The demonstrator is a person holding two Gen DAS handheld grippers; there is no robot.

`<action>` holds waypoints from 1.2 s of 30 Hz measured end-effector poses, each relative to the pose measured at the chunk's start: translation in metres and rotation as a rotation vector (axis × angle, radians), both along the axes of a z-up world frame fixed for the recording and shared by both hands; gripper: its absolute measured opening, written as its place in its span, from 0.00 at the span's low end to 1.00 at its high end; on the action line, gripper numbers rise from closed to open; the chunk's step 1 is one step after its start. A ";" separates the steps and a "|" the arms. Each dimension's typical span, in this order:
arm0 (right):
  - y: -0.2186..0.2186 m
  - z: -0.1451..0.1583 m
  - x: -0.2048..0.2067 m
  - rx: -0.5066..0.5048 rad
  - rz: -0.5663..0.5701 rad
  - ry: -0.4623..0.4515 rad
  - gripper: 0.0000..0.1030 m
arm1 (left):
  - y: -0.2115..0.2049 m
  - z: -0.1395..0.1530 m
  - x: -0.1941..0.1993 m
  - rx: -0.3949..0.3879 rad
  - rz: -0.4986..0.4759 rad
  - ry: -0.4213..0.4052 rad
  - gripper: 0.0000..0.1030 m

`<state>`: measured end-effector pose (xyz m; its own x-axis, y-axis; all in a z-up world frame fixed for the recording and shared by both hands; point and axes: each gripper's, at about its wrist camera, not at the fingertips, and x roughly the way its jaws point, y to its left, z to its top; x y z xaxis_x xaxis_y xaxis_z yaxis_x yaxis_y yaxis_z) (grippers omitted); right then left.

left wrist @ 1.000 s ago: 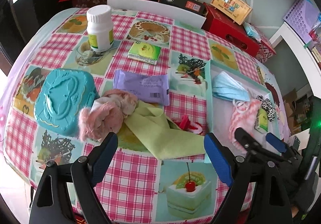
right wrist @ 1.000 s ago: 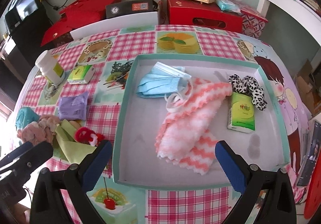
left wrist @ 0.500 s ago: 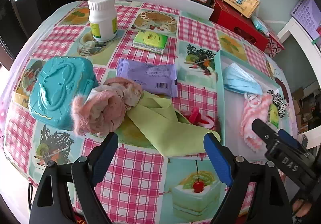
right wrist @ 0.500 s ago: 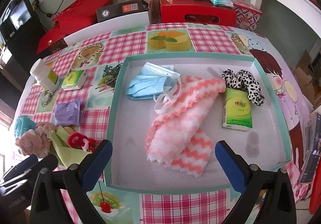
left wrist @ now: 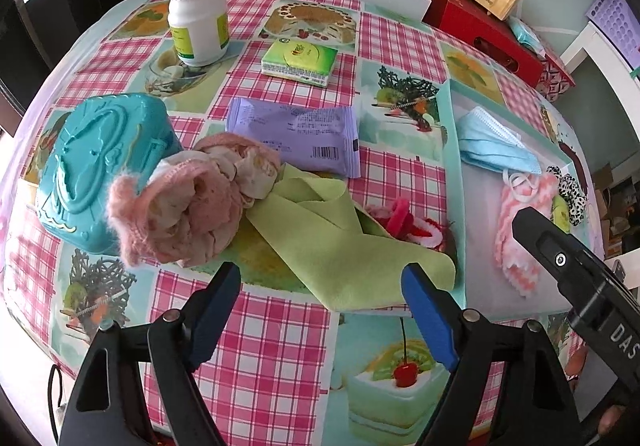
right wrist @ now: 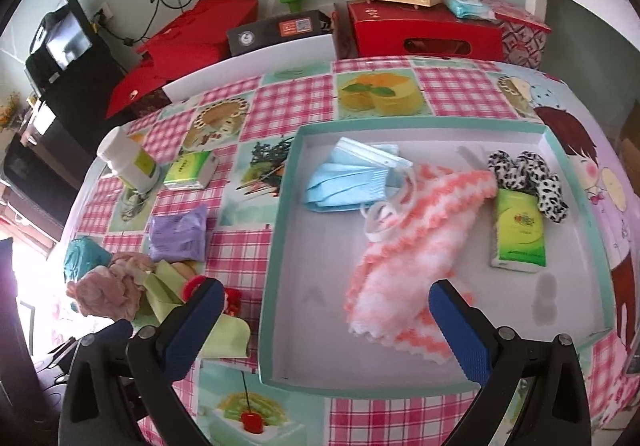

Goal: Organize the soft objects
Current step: 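Grasp the green cloth with the left tool while the right tool grasps the red plush toy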

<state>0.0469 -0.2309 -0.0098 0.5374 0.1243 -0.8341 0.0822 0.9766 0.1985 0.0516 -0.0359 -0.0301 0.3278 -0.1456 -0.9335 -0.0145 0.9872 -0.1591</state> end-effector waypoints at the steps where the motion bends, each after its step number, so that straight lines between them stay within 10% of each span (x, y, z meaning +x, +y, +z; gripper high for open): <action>1: 0.001 0.000 0.000 0.006 0.009 -0.006 1.00 | 0.000 -0.001 0.001 0.002 0.001 0.001 0.81; 20: 0.022 -0.004 0.014 0.129 0.145 -0.036 0.97 | -0.005 -0.026 0.012 0.035 -0.006 0.049 0.54; 36: 0.055 -0.009 0.013 0.117 0.299 -0.034 0.70 | 0.023 -0.031 0.012 0.043 0.052 0.072 0.39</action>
<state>0.0598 -0.1758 -0.0190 0.4903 0.3751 -0.7867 -0.2133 0.9268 0.3090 0.0638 -0.0133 -0.0615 0.2657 -0.0895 -0.9599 -0.0759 0.9907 -0.1133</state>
